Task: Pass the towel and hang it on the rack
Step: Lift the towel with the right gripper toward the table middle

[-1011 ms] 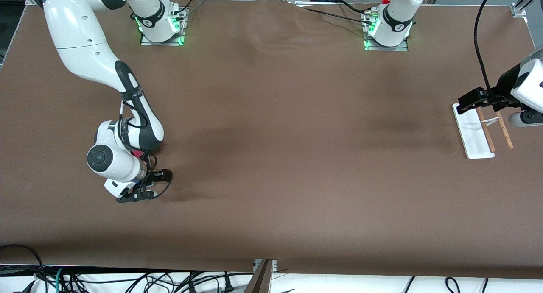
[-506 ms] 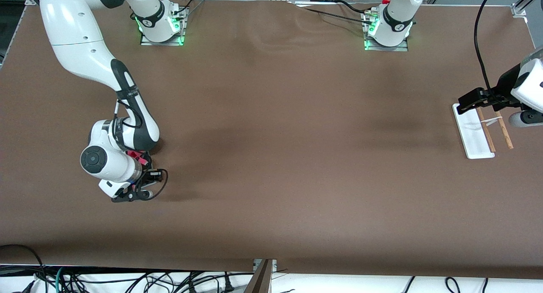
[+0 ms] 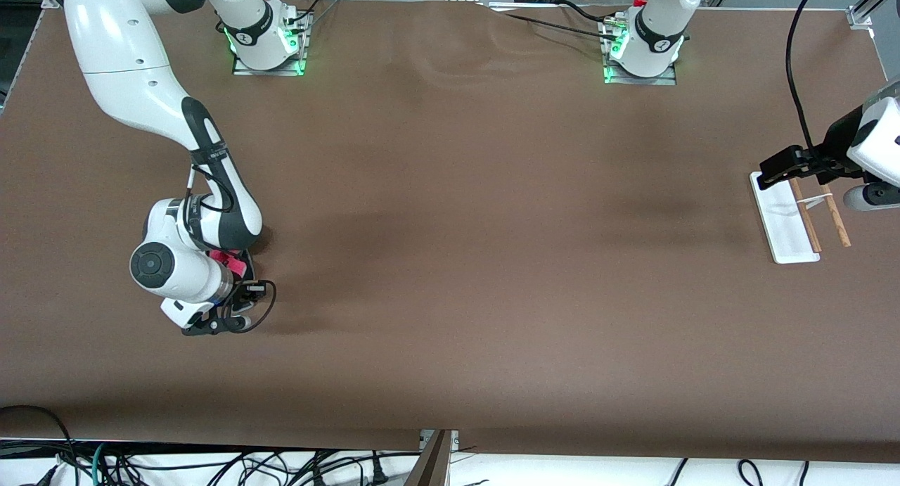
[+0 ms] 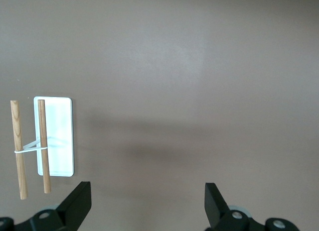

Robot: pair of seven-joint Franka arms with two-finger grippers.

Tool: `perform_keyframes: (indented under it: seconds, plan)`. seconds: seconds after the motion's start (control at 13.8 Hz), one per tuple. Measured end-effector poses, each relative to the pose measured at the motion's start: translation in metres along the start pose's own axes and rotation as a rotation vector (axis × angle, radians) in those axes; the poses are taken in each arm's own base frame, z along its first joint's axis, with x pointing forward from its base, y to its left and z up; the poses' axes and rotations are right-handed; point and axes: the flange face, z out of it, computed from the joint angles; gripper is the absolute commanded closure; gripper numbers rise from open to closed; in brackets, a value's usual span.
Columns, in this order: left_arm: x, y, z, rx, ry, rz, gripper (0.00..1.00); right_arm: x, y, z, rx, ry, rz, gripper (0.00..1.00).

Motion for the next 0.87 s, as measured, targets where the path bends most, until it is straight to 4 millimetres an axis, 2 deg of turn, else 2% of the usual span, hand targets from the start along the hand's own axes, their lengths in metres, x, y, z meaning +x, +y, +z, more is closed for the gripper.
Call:
perform_keyframes:
  seconds: [0.07, 0.14, 0.29, 0.36, 0.51, 0.58, 0.65, 0.87]
  plan:
    - [0.000, 0.000, 0.000, 0.000, 0.000, 0.000, 0.00, 0.006, -0.001, -0.015, 0.001, 0.008, -0.001, 1.00]
    - [0.000, 0.000, 0.000, 0.000, 0.000, 0.000, 0.00, 0.014, -0.002, -0.041, 0.002, 0.012, -0.003, 1.00]
    - [0.000, 0.000, 0.000, 0.000, 0.000, 0.000, 0.00, 0.028, -0.008, -0.114, 0.010, 0.019, -0.012, 1.00]
    - [0.000, 0.000, 0.000, 0.000, 0.000, 0.000, 0.00, 0.032, -0.019, -0.153, 0.021, 0.026, -0.026, 1.00]
    - [0.000, 0.000, 0.000, 0.000, 0.000, -0.001, 0.00, 0.035, -0.062, -0.218, 0.045, 0.055, -0.052, 1.00]
    - [0.000, 0.000, 0.000, 0.000, 0.000, -0.001, 0.00, 0.035, -0.093, -0.241, 0.053, 0.077, -0.035, 1.00]
    - [0.000, 0.000, 0.000, 0.000, 0.001, -0.001, 0.00, 0.033, -0.126, -0.256, 0.062, 0.097, -0.011, 1.00]
    - [0.002, 0.001, -0.002, -0.023, 0.020, -0.004, 0.00, 0.019, -0.213, -0.278, 0.088, 0.128, 0.079, 1.00]
